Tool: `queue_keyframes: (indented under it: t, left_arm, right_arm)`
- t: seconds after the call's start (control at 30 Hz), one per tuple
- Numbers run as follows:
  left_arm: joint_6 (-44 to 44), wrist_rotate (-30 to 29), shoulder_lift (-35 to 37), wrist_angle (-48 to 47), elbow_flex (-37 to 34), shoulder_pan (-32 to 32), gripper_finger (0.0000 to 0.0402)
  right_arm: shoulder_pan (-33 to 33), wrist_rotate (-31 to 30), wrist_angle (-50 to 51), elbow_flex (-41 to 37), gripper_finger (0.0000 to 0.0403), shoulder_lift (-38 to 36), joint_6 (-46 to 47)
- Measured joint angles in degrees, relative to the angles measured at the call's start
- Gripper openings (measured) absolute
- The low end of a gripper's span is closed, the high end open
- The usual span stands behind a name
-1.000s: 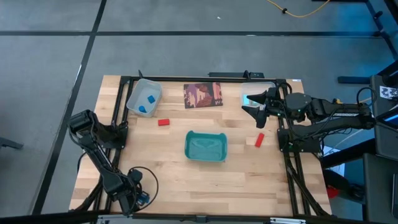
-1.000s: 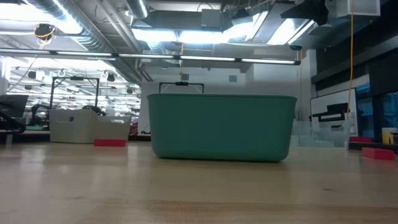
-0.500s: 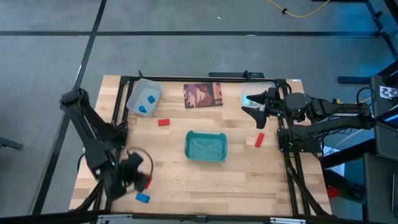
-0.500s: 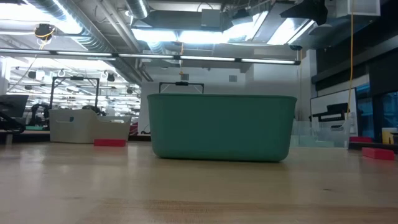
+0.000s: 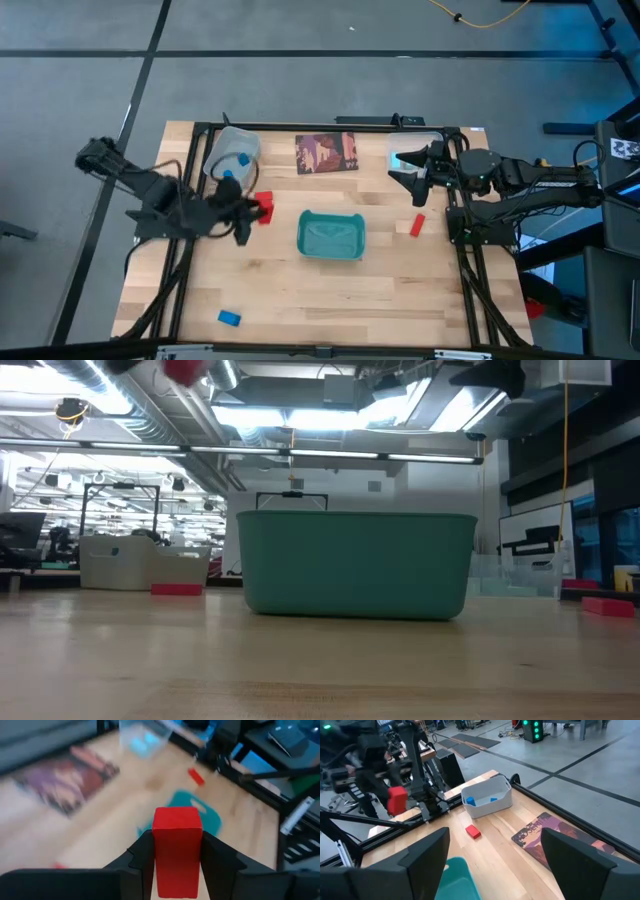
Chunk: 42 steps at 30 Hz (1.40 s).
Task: Sort & place blocks by color
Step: Put the bottom square orange block into the blue green bin
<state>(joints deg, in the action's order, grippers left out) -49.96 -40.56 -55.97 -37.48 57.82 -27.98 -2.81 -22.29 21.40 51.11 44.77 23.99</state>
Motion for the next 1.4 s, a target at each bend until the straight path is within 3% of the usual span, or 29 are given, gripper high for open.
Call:
queue_keyframes:
  t: [0.17,0.33,0.5,0.6,0.77,1.13,1.4]
  left_arm:
    - [18.6,10.3,1.0,11.0,0.0,11.1,0.0117]
    - [32.6,29.9,-0.1,24.5,0.0,22.4,0.0117]
    - [36.5,46.1,-3.7,35.2,0.0,31.9,0.0117]
    - [36.6,51.8,-6.9,41.3,0.0,34.2,0.0117]
    - [35.1,53.3,-12.1,47.5,0.0,33.7,0.0117]
    - [32.1,40.9,-17.0,53.4,0.0,28.4,0.0117]
    - [32.5,43.7,-17.0,53.5,0.0,29.0,0.0117]
  right_arm:
    - [0.0,1.9,-2.0,0.0,0.0316,0.5,0.0]
    - [0.0,5.8,-4.8,0.0,0.0316,1.6,-0.1]
    - [0.0,6.7,-5.4,0.0,0.0316,3.6,-0.3]
    - [0.0,8.2,-5.4,0.0,0.0316,5.2,-0.4]
    - [0.0,10.0,-5.4,0.0,0.0316,7.6,-3.2]
    - [0.0,17.0,-8.0,0.0,0.0316,8.3,-5.2]
    - [0.0,17.5,-8.4,0.0,0.0316,8.3,-6.5]
